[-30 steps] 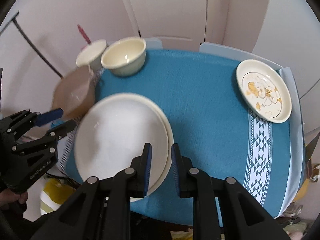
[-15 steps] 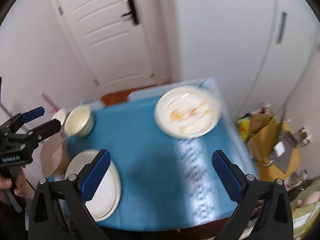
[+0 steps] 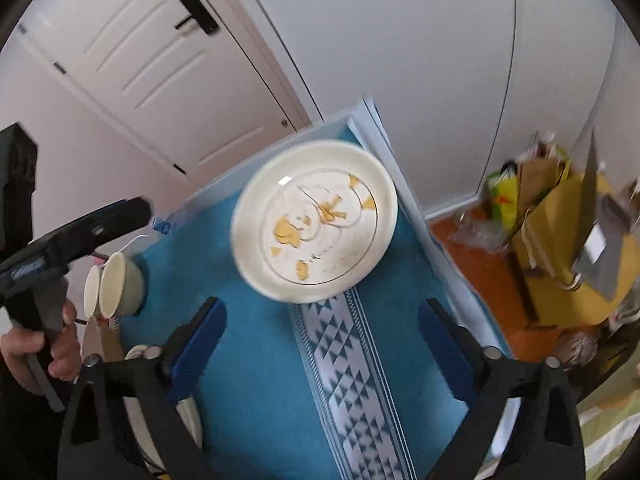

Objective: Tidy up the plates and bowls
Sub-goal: 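Grasp the rim of the small duck-print plate with both grippers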

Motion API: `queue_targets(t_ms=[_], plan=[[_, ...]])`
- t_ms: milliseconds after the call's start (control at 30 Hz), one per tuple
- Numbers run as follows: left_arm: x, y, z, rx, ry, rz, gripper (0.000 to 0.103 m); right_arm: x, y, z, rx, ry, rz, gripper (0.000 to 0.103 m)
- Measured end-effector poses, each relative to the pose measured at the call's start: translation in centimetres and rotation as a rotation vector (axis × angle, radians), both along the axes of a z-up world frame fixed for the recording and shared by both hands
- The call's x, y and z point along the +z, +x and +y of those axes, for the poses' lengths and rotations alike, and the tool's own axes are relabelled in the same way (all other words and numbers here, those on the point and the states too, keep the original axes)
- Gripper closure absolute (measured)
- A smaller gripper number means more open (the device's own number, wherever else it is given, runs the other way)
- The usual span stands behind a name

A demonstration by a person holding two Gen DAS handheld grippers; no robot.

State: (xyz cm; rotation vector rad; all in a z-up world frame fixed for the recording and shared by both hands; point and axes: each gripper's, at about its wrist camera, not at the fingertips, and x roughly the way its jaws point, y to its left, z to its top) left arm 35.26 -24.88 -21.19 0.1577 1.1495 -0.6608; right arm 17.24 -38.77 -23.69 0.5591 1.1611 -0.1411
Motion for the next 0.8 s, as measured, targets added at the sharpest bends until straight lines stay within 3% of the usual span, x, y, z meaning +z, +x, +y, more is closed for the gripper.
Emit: queue_targets(t_ms=[133,300,400,467,533,633,800], plan=[[-4.6,2.5,-1.8,-0.027,0.040,0.056,0.044,-3.6,0.8,-0.6,-0.030,0.035,-0.004,0.041],[-6.9,3.7,-2.6,-0.050,0.045,0.061,0.050,-5.3,1.6,-1.6,-0.062,0.040,-0.041,0.052],[-7.8,4.5,-2.9,-0.058,0.054,0.070,0.059,-6.0,2.1,-2.0,-0.089,0.046,-0.044,0.061],[-8.2,4.7,-3.0,-0.066,0.060,0.077,0.078,-6.2,2.3,-2.3,-0.106,0.038,-0.041,0.067],[-8.6,4.8,-3.2,-0.073,0.068,0.080,0.087,-6.4,2.5,-2.5,-0.122,0.035,-0.033,0.073],[-8.7,4.7,-3.3,-0.068,0.067,0.064,0.087,-6.7,2.6,-2.7,-0.133,0.009,-0.010,0.087],[-8.5,4.4,-3.3,-0.057,0.072,0.058,0.087,-6.8,2.7,-3.0,-0.125,0.005,-0.008,0.087]])
